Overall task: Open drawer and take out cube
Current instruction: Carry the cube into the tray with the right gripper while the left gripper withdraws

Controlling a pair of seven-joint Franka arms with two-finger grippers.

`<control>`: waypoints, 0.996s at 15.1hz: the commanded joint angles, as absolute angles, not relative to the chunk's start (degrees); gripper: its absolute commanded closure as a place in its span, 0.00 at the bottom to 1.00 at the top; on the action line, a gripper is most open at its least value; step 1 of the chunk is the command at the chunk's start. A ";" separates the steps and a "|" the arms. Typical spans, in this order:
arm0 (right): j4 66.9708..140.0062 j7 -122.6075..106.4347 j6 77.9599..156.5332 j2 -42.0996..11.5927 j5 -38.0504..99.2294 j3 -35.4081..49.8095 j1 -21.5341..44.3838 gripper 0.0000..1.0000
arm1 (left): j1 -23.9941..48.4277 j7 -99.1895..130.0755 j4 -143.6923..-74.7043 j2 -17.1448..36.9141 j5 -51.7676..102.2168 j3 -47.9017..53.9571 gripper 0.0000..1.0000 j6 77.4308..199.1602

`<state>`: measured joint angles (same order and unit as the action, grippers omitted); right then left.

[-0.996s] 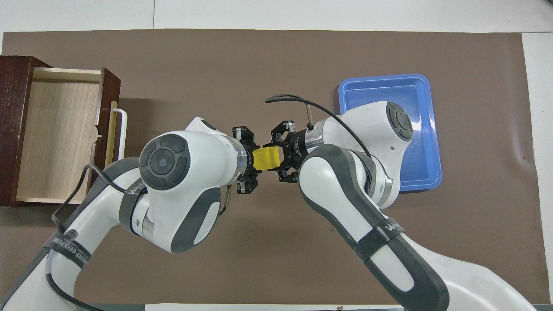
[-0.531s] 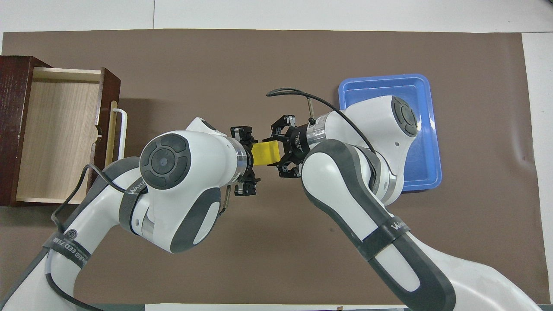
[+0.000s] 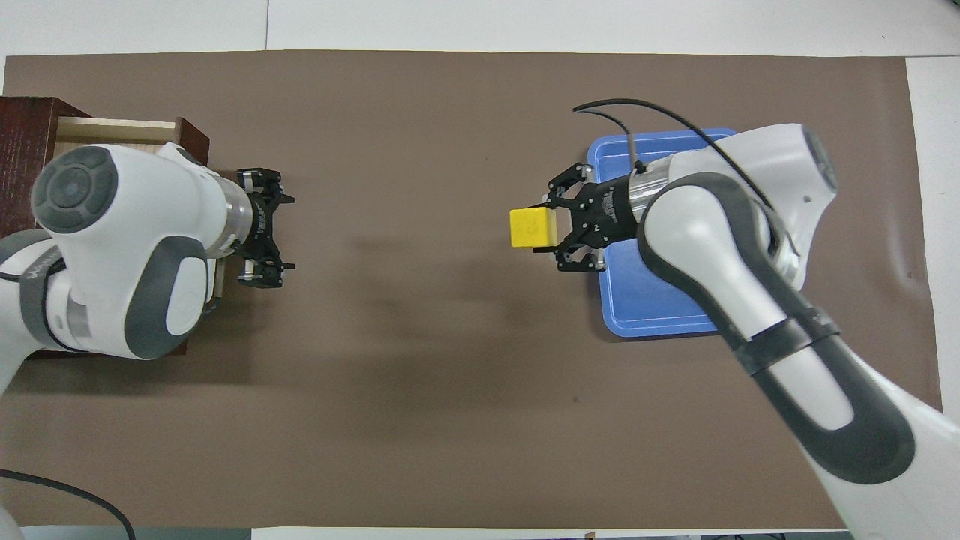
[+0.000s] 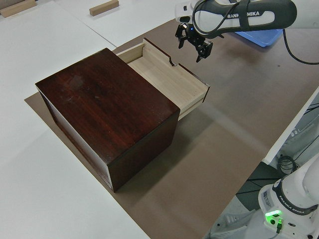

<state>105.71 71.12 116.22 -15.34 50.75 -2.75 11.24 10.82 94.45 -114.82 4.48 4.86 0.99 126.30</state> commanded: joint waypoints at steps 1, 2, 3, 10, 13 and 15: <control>105.20 65.59 111.72 -16.69 52.47 -2.20 5.64 1.00 | 5.47 89.05 -116.02 3.86 2.12 1.67 0.00 128.39; 105.38 63.30 110.14 -17.31 52.47 -2.20 3.36 1.00 | 4.14 88.08 -116.02 4.39 1.41 1.67 0.00 129.89; 105.64 61.11 108.91 -18.36 52.38 -2.28 1.43 1.00 | 2.74 87.11 -115.75 4.48 0.62 1.67 0.00 130.69; 106.08 48.87 105.39 -24.78 50.19 -2.64 -3.95 1.00 | -8.16 73.06 -113.91 5.71 -0.26 1.67 0.00 132.98; 106.78 45.01 105.73 -26.27 47.29 -2.64 -5.80 1.00 | -10.63 68.65 -113.91 5.54 -0.26 1.67 0.00 132.72; 108.19 42.20 106.78 -26.63 47.20 -2.72 -5.89 1.00 | -9.76 68.55 -113.47 5.71 -0.35 1.76 0.00 132.19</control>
